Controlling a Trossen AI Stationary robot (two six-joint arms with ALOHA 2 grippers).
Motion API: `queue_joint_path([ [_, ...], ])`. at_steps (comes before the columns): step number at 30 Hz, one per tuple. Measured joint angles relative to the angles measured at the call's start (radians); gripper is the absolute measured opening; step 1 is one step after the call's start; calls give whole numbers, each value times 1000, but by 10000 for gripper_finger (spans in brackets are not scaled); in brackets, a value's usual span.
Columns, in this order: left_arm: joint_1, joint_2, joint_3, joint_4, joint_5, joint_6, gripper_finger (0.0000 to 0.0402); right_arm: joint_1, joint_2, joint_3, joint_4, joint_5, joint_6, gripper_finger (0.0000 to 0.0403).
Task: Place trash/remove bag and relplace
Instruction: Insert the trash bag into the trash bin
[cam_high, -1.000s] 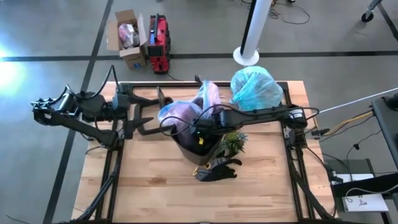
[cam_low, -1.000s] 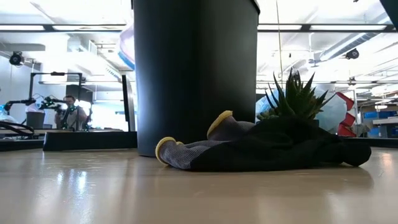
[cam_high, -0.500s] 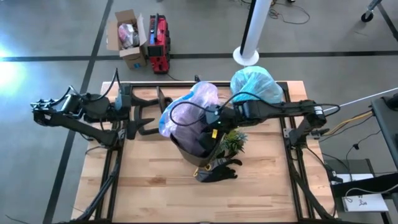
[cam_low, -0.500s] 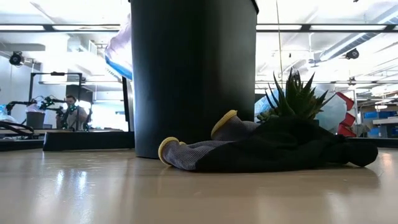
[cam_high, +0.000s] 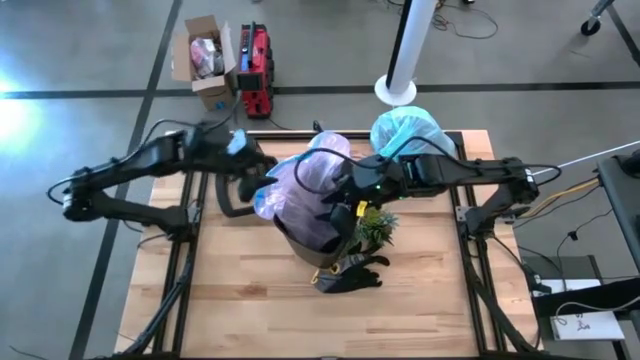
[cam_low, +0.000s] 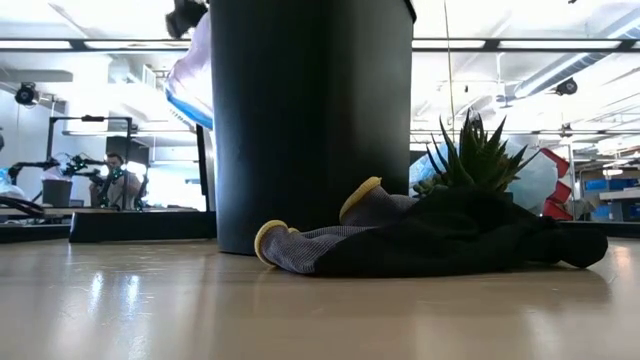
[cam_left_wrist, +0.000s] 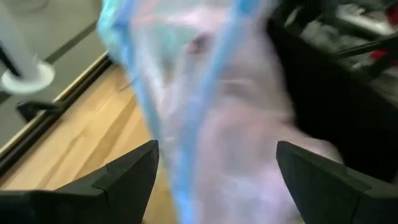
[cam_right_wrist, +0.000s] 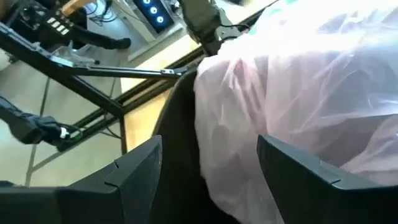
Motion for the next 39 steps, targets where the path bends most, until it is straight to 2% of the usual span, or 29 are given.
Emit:
queue_joint_path([
  [6, 112, 116, 0, 75, 151, 70, 311, 37, -13, 0, 6, -1, -6, 235],
  [11, 100, 163, 0, 197, 383, 69, 309, 62, -27, 0, 6, 5, 0, 223],
  [14, 69, 176, 0, 259, 461, 64, 291, 68, -36, 0, 6, 26, 1, 214],
  [17, 41, 184, 0, 300, 465, 63, 239, 69, -44, 0, 5, 26, -5, 207],
  [24, -37, 185, 0, 413, 465, 14, 49, 61, -67, -1, 18, 60, -55, 195],
  [26, -67, 192, 0, 452, 461, 3, 14, 52, -74, -1, 72, 81, -80, 194],
  [28, -103, 213, 0, 498, 446, -19, 14, 41, -82, -1, 152, 106, -100, 195],
  [32, -173, 275, 0, 605, 419, -71, 54, 15, -79, 0, 224, 183, -149, 194],
  [37, -234, 346, 0, 750, 414, -139, 114, -17, -64, -2, 99, 209, -149, 190],
  [39, -251, 359, 0, 782, 400, -172, 142, -19, -64, -1, -1, 210, -149, 190],
])
